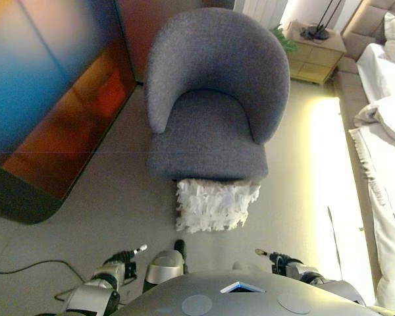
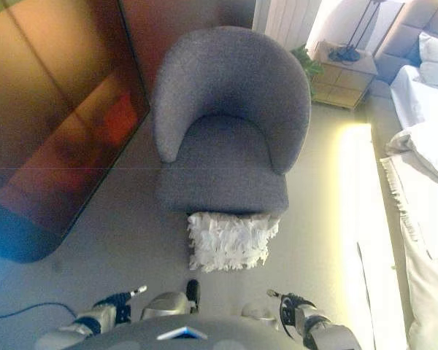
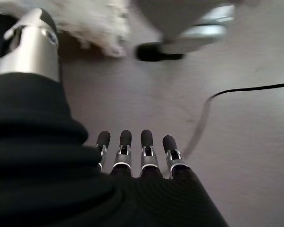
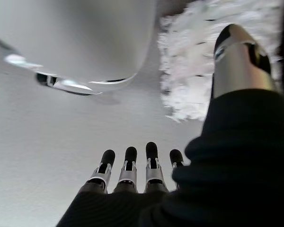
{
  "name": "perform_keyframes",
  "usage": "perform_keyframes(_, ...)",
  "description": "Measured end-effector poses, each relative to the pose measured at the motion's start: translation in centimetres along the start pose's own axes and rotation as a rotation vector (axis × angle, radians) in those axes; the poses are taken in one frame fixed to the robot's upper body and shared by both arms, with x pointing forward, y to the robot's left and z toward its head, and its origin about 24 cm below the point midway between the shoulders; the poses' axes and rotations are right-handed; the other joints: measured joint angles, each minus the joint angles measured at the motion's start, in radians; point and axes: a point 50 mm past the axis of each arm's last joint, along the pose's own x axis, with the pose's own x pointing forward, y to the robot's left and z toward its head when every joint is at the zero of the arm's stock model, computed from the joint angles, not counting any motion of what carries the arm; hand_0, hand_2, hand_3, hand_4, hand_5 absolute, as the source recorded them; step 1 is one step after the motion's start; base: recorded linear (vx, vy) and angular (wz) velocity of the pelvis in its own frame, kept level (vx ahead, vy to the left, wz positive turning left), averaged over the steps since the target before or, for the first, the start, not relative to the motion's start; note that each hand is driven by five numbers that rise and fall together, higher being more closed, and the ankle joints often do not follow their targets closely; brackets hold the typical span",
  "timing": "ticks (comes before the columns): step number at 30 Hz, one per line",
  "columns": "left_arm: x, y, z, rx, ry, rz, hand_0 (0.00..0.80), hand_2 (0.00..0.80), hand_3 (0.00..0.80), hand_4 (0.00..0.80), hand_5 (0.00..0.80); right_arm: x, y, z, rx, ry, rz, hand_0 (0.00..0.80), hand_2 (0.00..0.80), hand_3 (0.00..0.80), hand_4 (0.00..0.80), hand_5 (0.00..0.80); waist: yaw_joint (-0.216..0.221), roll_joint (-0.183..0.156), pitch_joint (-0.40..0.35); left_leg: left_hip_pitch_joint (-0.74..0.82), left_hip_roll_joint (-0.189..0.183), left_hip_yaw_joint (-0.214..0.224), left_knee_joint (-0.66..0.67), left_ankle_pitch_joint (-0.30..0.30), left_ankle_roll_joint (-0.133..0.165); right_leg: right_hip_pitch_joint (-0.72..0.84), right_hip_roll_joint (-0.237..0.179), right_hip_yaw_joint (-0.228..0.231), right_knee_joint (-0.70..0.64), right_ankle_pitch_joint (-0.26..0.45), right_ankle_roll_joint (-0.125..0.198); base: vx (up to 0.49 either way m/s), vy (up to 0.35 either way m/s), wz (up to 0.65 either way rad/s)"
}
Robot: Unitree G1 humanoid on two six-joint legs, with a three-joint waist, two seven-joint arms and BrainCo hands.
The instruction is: Pick up the cushion and take it to the sofa
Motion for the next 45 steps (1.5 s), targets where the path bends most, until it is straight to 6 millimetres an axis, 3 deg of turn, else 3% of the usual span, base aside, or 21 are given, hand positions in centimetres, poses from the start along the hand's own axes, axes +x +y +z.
perform_keyframes(2,0.0,-0.8,0.5,-0.011,0.003,-0.018,0.000,0.000,0.000,0.000,0.000,0.0,0.0,1.1,0.006,-0.047,0.001,0.000,0.000,0.000,0.000,0.000,-0.017,0.036,0.019,0.015,0.027,0.000,-0.007,-0.011,-0.011,-0.044,0.000,-0.018,-0.150,0.055,-0.009,0.153,-0.041,-0.04)
perform_keyframes(4,0.0,-1.0,-0.2,-0.020,0.026,-0.024,0.000,0.000,0.000,0.000,0.000,-0.1,0.0,1.0,0.007,-0.050,0.001,0.000,0.000,0.000,0.000,0.000,-0.032,0.042,0.025,0.032,0.028,-0.011,-0.007,-0.017,-0.020,-0.056,-0.027,-0.019,-0.250,0.135,-0.005,0.170,-0.064,0.19)
perform_keyframes(6,0.0,-1.0,-0.7,-0.022,0.039,-0.024,0.000,0.000,0.000,0.000,0.000,0.0,-0.4,0.2,0.019,-0.034,-0.010,0.000,0.000,0.000,0.000,0.000,-0.031,0.038,0.024,0.048,0.024,-0.017,-0.012,-0.034,-0.034,-0.058,-0.045,-0.014,-0.301,0.207,-0.003,0.130,-0.061,0.10)
perform_keyframes(8,-0.1,-0.5,-2.1,-0.032,0.071,-0.008,0.000,0.000,0.000,0.000,0.000,0.0,-0.3,-1.2,0.008,0.003,-0.010,0.000,0.000,0.000,0.000,0.000,-0.032,0.006,0.012,0.075,0.013,-0.046,-0.013,-0.051,-0.067,0.000,-0.052,0.002,-0.426,0.277,-0.009,0.190,-0.122,0.27)
perform_keyframes(9,-0.1,-0.4,-2.4,-0.032,0.076,-0.005,0.000,0.000,0.000,0.000,0.000,-0.1,-0.3,-1.5,0.006,0.010,-0.012,0.000,0.000,0.000,0.000,0.000,-0.032,0.001,0.012,0.083,0.012,-0.052,-0.012,-0.053,-0.075,0.015,-0.048,0.003,-0.446,0.312,-0.019,0.235,-0.197,0.54)
perform_keyframes(10,-0.2,-0.8,-3.5,-0.047,0.103,-0.009,0.000,0.000,0.000,0.000,0.000,-0.1,-0.9,-2.7,-0.021,0.041,-0.026,0.000,0.000,0.000,0.000,0.000,-0.028,0.002,0.006,0.102,0.037,-0.079,-0.011,-0.061,-0.103,0.070,-0.015,-0.001,-0.496,0.353,-0.048,0.166,-0.178,0.40)
perform_keyframes(13,-0.4,-1.2,-5.7,-0.051,0.156,-0.012,0.000,0.000,0.000,0.000,0.000,-0.1,-1.1,-2.3,-0.044,0.028,-0.023,0.000,0.000,0.000,0.000,0.000,-0.022,0.028,-0.005,0.117,0.091,-0.084,-0.002,-0.078,-0.144,0.135,0.048,-0.018,-0.583,0.376,-0.076,0.148,-0.184,0.13)
perform_keyframes(16,-0.5,-1.4,-6.3,-0.067,0.172,-0.008,0.000,0.000,0.000,0.000,0.000,-0.1,-1.0,-1.5,-0.044,0.006,-0.019,0.000,0.000,0.000,0.000,0.000,-0.022,0.038,-0.007,0.118,0.118,-0.084,0.008,-0.084,-0.170,0.143,0.076,-0.027,-0.582,0.369,-0.097,0.093,-0.123,0.04)
perform_keyframes(27,-0.3,-1.2,-4.1,-0.067,0.089,0.092,0.000,0.000,0.000,0.000,0.000,-0.1,-0.9,-1.2,-0.068,0.001,-0.033,0.000,0.000,0.000,0.000,0.000,-0.023,0.053,0.001,0.089,0.120,-0.106,0.022,-0.085,-0.174,0.132,0.075,-0.048,-0.580,0.348,-0.098,-0.025,-0.097,0.07)
perform_keyframes(30,-0.2,-2.1,-0.8,-0.044,-0.021,0.091,0.000,0.000,0.000,0.000,0.000,-0.2,-1.4,1.9,-0.108,-0.094,-0.093,0.000,0.000,0.000,0.000,0.000,-0.025,0.079,0.021,-0.076,0.119,-0.117,0.129,-0.093,-0.174,0.020,0.064,-0.057,-0.545,0.355,-0.109,-0.281,0.070,0.25)
perform_keyframes(32,-0.7,-4.3,3.3,-0.038,-0.146,0.044,0.000,0.000,0.000,0.000,0.000,-0.8,-3.8,5.7,-0.105,-0.191,-0.207,0.000,0.000,0.000,0.000,0.000,-0.029,0.139,0.107,-0.155,0.119,-0.085,0.168,-0.073,-0.157,-0.035,0.045,-0.088,-0.518,0.364,-0.115,-0.001,0.170,0.50)
perform_keyframes(34,-1.0,-5.1,4.7,-0.035,-0.205,0.021,0.000,0.000,0.000,0.000,0.000,-1.3,-5.0,7.7,-0.108,-0.240,-0.271,0.000,0.000,0.000,0.000,0.000,-0.034,0.170,0.149,-0.162,0.124,-0.068,0.159,-0.069,-0.148,-0.041,0.032,-0.093,-0.517,0.366,-0.115,0.009,0.215,0.19)
perform_keyframes(38,-1.2,-4.8,6.5,-0.025,-0.272,0.053,0.000,0.000,0.000,0.000,0.000,-2.3,-4.6,11.6,-0.115,-0.396,-0.325,0.000,0.000,0.000,0.000,0.000,-0.066,0.150,0.176,-0.240,0.152,-0.056,0.168,-0.074,-0.155,-0.180,-0.019,-0.067,-0.426,0.353,-0.093,-0.134,0.190,-0.05)
perform_keyframes(39,-1.5,-4.8,7.7,-0.022,-0.318,0.063,0.000,0.000,0.000,0.000,0.000,-2.7,-4.9,12.5,-0.108,-0.459,-0.344,0.000,0.000,0.000,0.000,0.000,-0.073,0.157,0.185,-0.289,0.171,-0.032,0.170,-0.050,-0.182,-0.260,-0.029,-0.058,-0.365,0.341,-0.078,-0.136,0.122,-0.02)
perform_keyframes(40,-1.8,-4.4,9.1,-0.031,-0.358,0.075,0.000,0.000,0.000,0.000,0.000,-3.0,-4.8,13.2,-0.099,-0.497,-0.355,0.000,0.000,0.000,0.000,0.000,-0.081,0.135,0.229,-0.313,0.158,-0.019,0.179,-0.044,-0.182,-0.296,-0.043,-0.040,-0.333,0.338,-0.072,-0.092,0.139,-0.01)
perform_keyframes(43,-4.0,-3.0,15.7,-0.056,-0.584,0.135,0.000,0.000,0.000,0.000,0.000,-3.8,-4.4,14.7,-0.064,-0.609,-0.386,0.000,0.000,0.000,0.000,0.000,-0.087,0.060,0.380,-0.419,0.121,-0.011,0.247,-0.046,-0.159,-0.399,-0.084,-0.001,-0.288,0.353,-0.055,-0.006,0.118,0.09)
perform_keyframes(45,-5.4,-2.6,18.4,-0.085,-0.676,0.162,0.000,0.000,0.000,0.000,0.000,-4.2,-4.2,15.4,-0.069,-0.646,-0.408,0.000,0.000,0.000,0.000,0.000,-0.088,0.046,0.440,-0.463,0.112,-0.012,0.275,-0.050,-0.149,-0.431,-0.095,0.008,-0.286,0.367,-0.041,-0.041,0.039,0.09)
